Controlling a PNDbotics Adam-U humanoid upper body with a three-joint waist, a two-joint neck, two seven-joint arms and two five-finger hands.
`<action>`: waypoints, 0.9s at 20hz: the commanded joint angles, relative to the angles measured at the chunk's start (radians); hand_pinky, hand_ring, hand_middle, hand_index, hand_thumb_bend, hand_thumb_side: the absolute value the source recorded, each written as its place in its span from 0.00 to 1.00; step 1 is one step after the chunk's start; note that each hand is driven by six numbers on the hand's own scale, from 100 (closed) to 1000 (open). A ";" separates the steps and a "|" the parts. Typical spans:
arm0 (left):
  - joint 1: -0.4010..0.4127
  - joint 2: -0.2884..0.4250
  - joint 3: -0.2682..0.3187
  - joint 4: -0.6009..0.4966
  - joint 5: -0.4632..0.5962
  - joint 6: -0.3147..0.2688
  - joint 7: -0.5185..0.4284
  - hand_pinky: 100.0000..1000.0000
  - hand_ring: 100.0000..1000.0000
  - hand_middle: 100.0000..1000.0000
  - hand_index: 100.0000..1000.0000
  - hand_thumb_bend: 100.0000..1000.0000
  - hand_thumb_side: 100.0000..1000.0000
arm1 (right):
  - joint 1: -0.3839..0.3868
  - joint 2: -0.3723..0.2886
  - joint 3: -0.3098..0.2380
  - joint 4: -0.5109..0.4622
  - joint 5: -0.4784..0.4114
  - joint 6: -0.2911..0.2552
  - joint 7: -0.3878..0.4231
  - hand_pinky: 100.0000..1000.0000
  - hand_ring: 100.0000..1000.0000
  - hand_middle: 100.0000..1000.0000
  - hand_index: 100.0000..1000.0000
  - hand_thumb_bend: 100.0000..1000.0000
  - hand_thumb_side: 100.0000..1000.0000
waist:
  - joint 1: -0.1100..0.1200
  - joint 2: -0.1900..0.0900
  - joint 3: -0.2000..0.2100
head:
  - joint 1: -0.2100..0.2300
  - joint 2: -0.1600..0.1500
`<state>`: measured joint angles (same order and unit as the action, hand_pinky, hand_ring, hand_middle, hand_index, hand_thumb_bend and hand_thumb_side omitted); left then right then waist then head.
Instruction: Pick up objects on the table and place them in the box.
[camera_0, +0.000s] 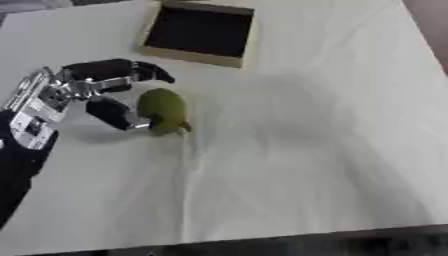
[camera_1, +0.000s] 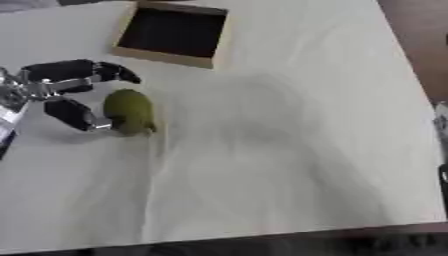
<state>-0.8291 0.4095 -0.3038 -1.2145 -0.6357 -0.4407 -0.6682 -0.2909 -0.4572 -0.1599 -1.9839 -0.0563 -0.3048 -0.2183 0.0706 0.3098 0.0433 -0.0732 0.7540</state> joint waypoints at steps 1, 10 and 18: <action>-0.022 0.009 0.016 0.008 -0.029 -0.248 -0.239 1.00 0.94 0.88 0.96 0.28 0.53 | -0.013 -0.012 -0.003 -0.016 -0.007 -0.001 0.002 0.77 0.71 0.55 0.74 0.00 0.50 | -0.006 -0.016 0.000 | -0.002 -0.011; -0.014 0.009 0.032 0.052 -0.090 -0.254 -0.222 0.99 0.93 0.86 0.95 0.29 0.51 | -0.014 -0.007 -0.003 -0.016 -0.007 0.000 0.003 0.77 0.71 0.55 0.74 0.00 0.50 | -0.007 -0.014 0.001 | -0.003 -0.014; 0.001 0.007 0.026 0.013 -0.060 -0.252 -0.175 0.83 0.77 0.71 0.87 0.12 0.31 | -0.014 -0.003 -0.005 -0.016 -0.007 0.002 0.002 0.77 0.71 0.55 0.74 0.00 0.51 | -0.008 -0.011 0.002 | -0.004 -0.016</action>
<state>-0.8172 0.3989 -0.2802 -1.1773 -0.7064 -0.4741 -0.6348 -0.2946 -0.4489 -0.1599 -1.9839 -0.0569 -0.3030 -0.2166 0.0658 0.3142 0.0442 -0.0736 0.7461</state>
